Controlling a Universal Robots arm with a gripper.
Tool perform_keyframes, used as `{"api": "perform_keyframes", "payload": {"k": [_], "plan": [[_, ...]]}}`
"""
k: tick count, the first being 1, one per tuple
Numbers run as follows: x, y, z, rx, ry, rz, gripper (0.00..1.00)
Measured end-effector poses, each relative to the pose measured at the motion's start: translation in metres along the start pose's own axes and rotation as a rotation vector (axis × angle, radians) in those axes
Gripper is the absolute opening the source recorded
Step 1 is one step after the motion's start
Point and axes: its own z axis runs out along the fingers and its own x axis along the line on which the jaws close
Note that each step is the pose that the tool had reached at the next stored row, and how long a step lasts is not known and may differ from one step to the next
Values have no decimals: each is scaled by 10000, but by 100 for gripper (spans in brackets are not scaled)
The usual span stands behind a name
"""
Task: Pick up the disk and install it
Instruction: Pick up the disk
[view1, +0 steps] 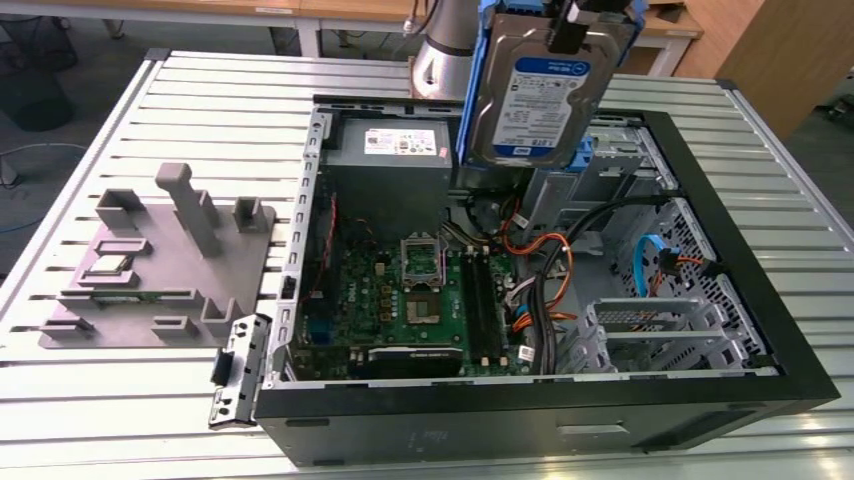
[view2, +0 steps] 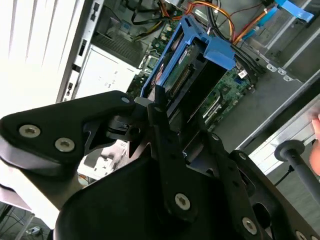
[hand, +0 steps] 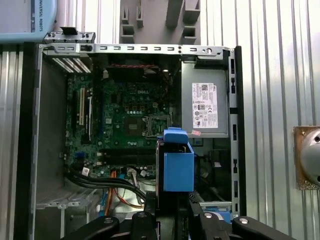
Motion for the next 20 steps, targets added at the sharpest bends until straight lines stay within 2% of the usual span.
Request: {"api": "perform_keyframes", "payload": {"k": [20], "plan": [[684, -80, -19, 0, -1, 0, 35]]}}
